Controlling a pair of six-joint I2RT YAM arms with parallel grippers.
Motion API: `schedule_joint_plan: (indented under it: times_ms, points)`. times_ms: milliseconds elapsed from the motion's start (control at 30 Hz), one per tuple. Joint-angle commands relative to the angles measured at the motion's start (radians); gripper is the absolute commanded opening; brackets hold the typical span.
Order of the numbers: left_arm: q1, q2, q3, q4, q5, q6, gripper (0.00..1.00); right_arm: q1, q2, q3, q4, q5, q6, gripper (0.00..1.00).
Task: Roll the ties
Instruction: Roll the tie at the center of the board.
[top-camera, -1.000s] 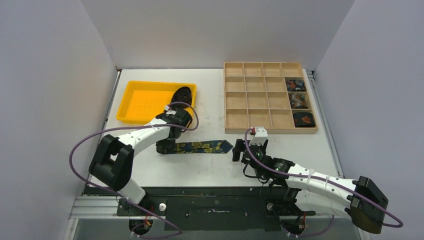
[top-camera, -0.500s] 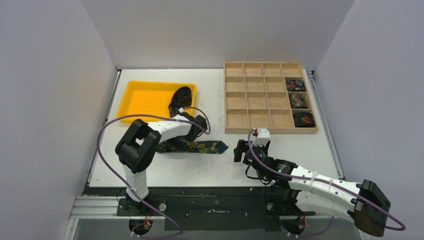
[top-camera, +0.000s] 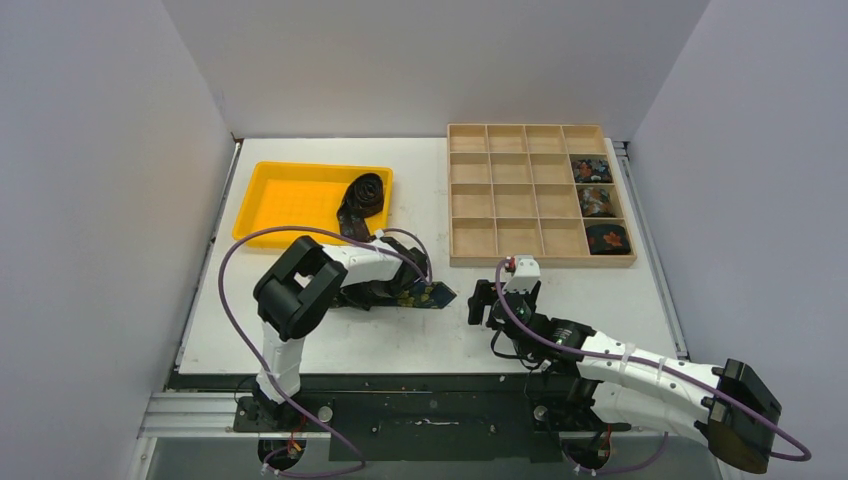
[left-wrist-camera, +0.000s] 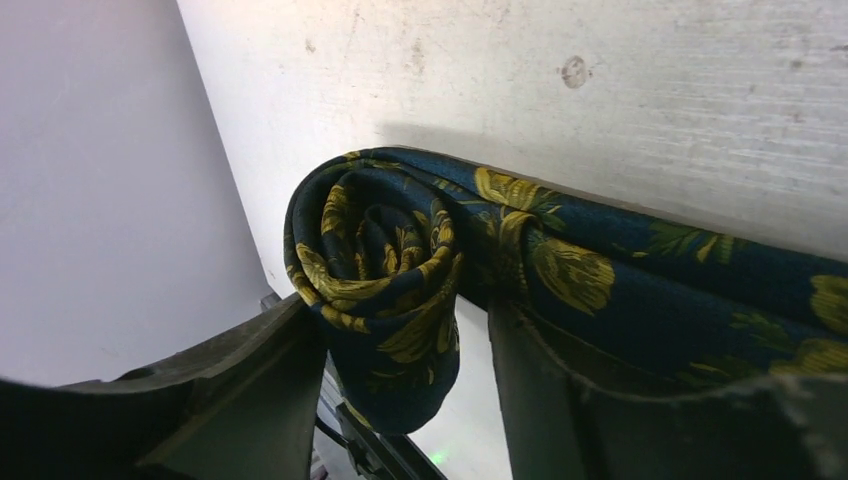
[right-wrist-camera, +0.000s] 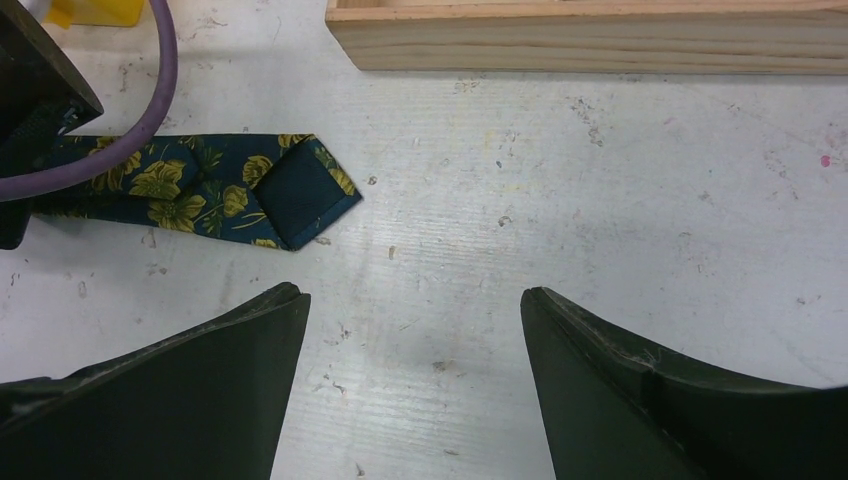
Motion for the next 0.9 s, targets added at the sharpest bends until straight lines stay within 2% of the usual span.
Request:
schedule_joint_plan:
  times_ms: [0, 300, 533, 633, 700, 733, 833, 867]
  points:
    - [-0.008, -0.044, 0.012, 0.025, 0.046, -0.024, 0.61, -0.006, 0.008, 0.003, 0.012, 0.024, -0.019, 0.80]
    - [-0.008, -0.212, 0.030, 0.018, 0.119, 0.011, 0.84, -0.011, 0.021, 0.034, 0.011, -0.020, -0.052, 0.81]
    - [-0.001, -0.425, -0.003, 0.064, 0.261, 0.076, 0.85, -0.018, 0.032, 0.061, 0.011, -0.062, -0.077, 0.81]
    - [0.042, -0.559, -0.060, 0.157, 0.421, 0.121, 0.82, -0.021, 0.038, 0.061, 0.024, -0.076, -0.083, 0.81]
    - [0.126, -0.650, -0.136, 0.281, 0.590, 0.141, 0.75, -0.021, 0.047, 0.057, 0.040, -0.088, -0.084, 0.81]
    - [0.181, -0.697, -0.189, 0.350, 0.685, 0.142, 0.65, -0.021, 0.055, 0.057, 0.048, -0.095, -0.083, 0.81]
    - [0.331, -0.808, -0.340, 0.530, 0.917, 0.103, 0.15, -0.023, 0.078, 0.057, 0.067, -0.122, -0.076, 0.80]
    - [0.366, -0.830, -0.375, 0.573, 0.959, 0.088, 0.02, -0.023, 0.084, 0.057, 0.073, -0.130, -0.074, 0.80]
